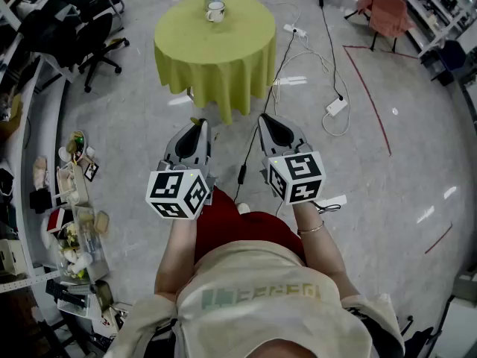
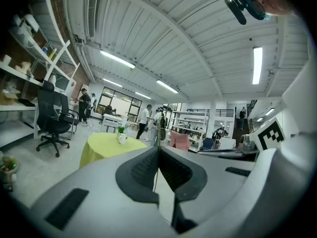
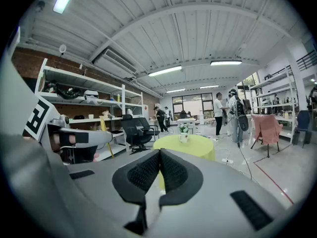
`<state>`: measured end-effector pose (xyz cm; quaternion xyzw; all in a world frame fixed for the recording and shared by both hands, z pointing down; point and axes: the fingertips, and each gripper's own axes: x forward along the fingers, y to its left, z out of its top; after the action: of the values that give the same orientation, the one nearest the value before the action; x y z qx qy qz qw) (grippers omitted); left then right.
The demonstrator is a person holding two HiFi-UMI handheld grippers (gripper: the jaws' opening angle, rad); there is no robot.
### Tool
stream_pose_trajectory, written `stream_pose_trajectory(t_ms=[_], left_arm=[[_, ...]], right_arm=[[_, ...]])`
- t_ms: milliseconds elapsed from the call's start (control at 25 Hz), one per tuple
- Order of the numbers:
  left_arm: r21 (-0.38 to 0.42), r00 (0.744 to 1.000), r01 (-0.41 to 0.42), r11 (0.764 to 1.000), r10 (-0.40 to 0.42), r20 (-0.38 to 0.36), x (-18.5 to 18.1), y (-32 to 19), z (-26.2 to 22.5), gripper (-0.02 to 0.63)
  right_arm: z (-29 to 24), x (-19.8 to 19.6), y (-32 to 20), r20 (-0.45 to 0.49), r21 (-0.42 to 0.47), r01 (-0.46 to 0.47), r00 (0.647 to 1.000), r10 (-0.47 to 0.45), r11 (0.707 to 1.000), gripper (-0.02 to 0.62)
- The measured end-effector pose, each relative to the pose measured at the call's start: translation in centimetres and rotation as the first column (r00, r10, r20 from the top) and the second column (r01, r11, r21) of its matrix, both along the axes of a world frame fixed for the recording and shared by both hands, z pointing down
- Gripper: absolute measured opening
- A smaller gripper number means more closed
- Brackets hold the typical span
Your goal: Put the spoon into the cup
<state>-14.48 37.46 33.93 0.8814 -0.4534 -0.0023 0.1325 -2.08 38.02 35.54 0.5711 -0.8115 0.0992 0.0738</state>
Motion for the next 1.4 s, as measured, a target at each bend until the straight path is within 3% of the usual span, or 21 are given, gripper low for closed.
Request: stream_pose_trajectory(t_ms=[400,760,1080,1400], left_arm=[[-0.009,1.0,0.004,1.0,-0.004,0.0,-0.4,-0.2,0.2,0.023],[0.004,1.0,0.011,1.0,-0.011,0.016,0.6,-1.1,-0.1,0.023],[0.003,1.0,0.016,1.0,-0.016,0.026,2.3,-4.2,0.2,0.023],[0.001,1.0,-0.002,1.0,0.002,0.026,2.6,-10.7,0.7,0.023]], right_arm=[[-0.5,-0.7,0.0,0.03,0.042,0.039,0.999,-0.04,0.998,0.037],[-0.8,0.9,-0.7,0.072,0.052,0.017,0.997,-0.021,0.999,0.037],[0.0,3.2,-3.6,0.091,0.026,-0.017,0.996,0.014,1.0,0.037],[0.5,3.7,-8.8,0.095,0.015,-0.04,0.995,0.038,0.999,0.037]])
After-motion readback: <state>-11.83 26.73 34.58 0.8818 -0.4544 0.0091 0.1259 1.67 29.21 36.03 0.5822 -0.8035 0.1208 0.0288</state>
